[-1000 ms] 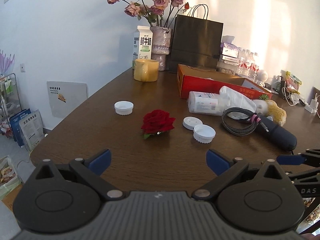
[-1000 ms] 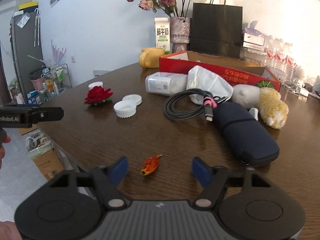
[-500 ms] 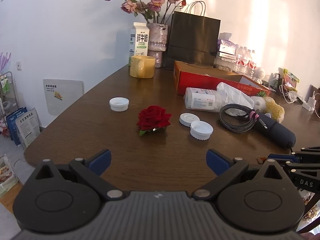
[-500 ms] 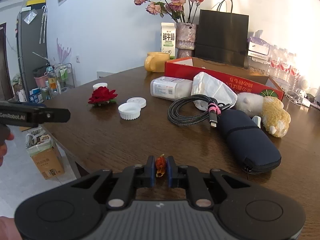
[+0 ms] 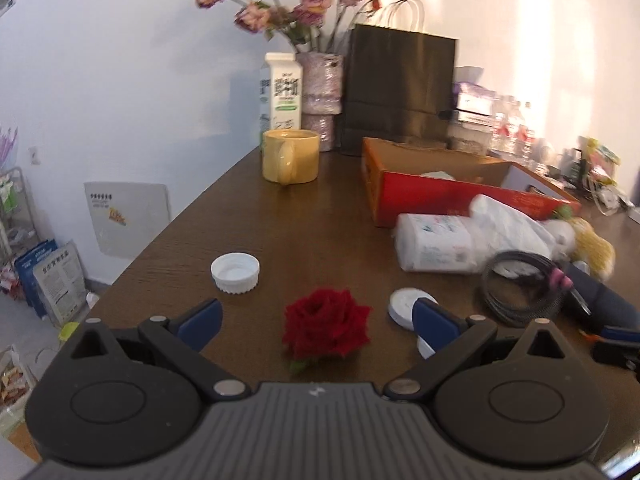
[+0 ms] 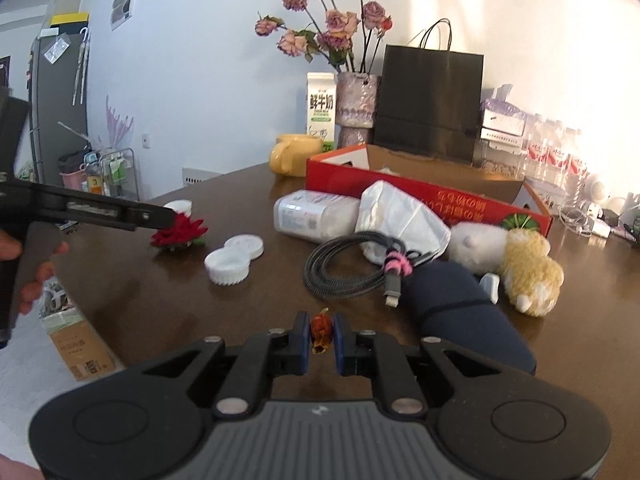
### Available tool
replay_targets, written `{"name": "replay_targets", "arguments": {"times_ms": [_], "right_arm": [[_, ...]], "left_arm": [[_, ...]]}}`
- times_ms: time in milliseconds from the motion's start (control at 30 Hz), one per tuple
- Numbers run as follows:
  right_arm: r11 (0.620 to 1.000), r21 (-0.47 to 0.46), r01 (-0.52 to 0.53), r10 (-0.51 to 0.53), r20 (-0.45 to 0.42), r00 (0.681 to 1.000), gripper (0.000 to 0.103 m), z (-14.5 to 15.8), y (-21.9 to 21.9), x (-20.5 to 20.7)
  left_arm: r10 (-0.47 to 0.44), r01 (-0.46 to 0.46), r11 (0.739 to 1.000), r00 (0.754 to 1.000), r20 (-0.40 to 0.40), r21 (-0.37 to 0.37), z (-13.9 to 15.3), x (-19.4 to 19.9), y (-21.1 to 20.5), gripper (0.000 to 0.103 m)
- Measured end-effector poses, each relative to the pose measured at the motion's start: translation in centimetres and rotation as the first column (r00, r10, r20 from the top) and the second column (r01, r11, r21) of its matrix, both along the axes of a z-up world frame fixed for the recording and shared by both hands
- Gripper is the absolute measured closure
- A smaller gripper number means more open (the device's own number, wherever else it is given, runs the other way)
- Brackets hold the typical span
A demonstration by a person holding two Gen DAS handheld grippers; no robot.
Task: Organize objects
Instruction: 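Grasp the red rose with the left tool while the right tool grasps the orange flower, then carry the rose and flower into the box and open both tools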
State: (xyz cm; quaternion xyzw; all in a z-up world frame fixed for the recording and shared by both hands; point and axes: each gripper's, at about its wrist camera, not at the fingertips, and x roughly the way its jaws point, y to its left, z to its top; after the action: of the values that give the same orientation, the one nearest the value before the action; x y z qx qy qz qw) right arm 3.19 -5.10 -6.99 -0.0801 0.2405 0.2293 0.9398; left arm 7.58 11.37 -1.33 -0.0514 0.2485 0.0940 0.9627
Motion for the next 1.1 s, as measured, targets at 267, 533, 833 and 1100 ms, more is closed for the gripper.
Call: {"name": "replay_targets", "arguments": {"times_ms": [267,533,833,1100], "right_arm": [[1.000,0.011,0.011,-0.011,0.025,1.000,0.092,0.6,-0.6,1.0],[1.000,0.023,0.012,-0.013,0.035,0.999,0.092,0.8,-0.9,1.8],[0.999,0.039,0.010,-0.013,0.064,0.998,0.092,1.8,-1.5,3.0],[0.999,0.041,0.034,-0.039,0.119,0.992,0.092,3.8,-2.8,5.7]], "left_arm": [[-0.011,0.006,0.996,0.998,-0.062,-0.089,-1.7,2.8,0.8,0.055],[0.008,-0.008,0.995,1.000,-0.006,-0.097,-0.4,2.4,1.0,0.066],[-0.061,0.067,0.996,0.994,0.089,-0.062,3.2,3.4,-1.7,0.066],[-0.145,0.154,0.986,0.979,0.141,-0.056,5.4,6.9,-5.4,0.067]]}}
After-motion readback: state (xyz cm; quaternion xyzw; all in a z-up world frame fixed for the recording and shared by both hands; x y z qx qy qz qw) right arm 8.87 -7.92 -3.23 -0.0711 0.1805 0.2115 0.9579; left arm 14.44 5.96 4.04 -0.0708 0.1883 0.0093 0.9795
